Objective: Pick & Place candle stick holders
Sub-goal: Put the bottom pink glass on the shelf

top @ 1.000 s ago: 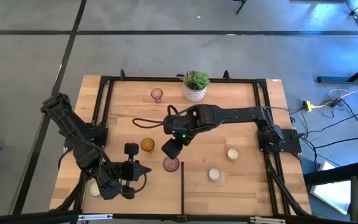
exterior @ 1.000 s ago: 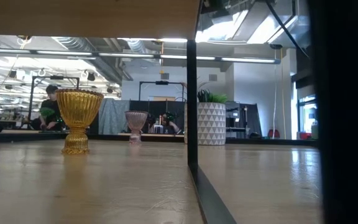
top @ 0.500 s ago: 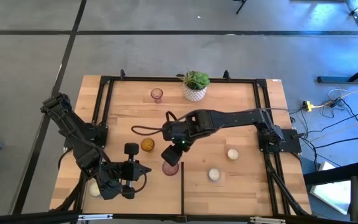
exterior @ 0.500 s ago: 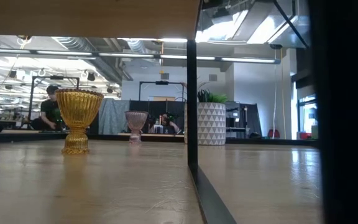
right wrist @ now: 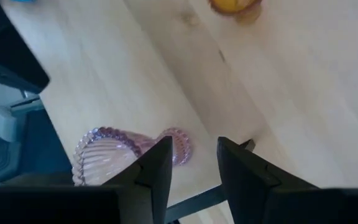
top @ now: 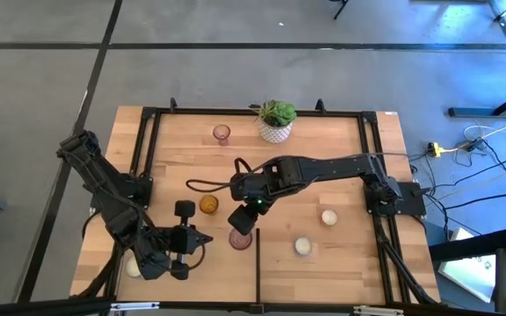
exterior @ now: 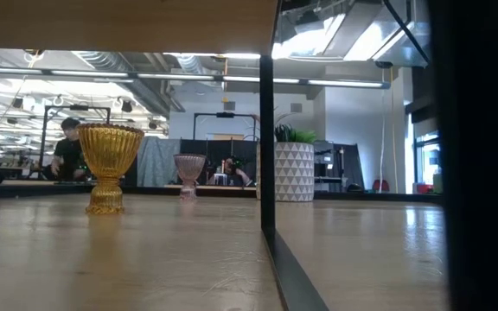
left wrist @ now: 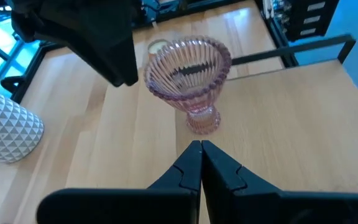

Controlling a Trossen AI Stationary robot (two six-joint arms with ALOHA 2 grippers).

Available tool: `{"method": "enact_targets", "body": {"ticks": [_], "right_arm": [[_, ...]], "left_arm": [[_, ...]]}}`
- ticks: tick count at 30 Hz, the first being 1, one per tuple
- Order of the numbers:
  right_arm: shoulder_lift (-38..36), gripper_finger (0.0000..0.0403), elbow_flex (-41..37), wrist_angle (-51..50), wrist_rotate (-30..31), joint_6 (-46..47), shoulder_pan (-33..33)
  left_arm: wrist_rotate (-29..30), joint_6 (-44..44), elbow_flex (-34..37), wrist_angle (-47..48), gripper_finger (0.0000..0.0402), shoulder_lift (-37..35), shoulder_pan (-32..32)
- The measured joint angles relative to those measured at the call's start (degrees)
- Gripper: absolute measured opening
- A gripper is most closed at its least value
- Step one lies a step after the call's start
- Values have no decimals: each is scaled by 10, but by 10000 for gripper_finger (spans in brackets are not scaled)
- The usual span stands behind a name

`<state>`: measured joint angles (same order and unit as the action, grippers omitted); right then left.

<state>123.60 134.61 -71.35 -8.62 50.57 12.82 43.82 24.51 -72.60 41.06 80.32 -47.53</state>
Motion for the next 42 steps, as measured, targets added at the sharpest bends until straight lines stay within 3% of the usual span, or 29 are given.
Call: {"method": "enact_targets", "body": {"ticks": [7, 12, 15, 19, 24, 32, 38, 42], "right_arm": [[-16, 131, 0, -13, 72, -9, -1], [-23, 131, 4, -36, 87, -15, -3], [-30, 131, 4, -58, 89, -19, 2], [-43, 131, 4, -106, 118, -21, 17], [-71, 131, 4, -188, 199, 8, 53], [-115, 131, 0, -186, 278, 46, 116], [-120, 131, 0, -187, 285, 43, 149], [-120, 131, -14, -187, 285, 43, 160]], "left_arm": [[-1, -11, -1, -5, 2, -28, 20], [-80, -79, -18, -14, 2, -31, 57], [-98, -101, -46, 45, 2, -31, 77], [-92, -83, -97, 142, 2, -36, 105], [-103, -21, -138, 151, 2, -60, 163], [-315, -24, -159, 131, 2, -62, 214], [-393, 61, -159, 146, 2, -35, 225], [-395, 116, -159, 154, 2, -4, 227]]}}
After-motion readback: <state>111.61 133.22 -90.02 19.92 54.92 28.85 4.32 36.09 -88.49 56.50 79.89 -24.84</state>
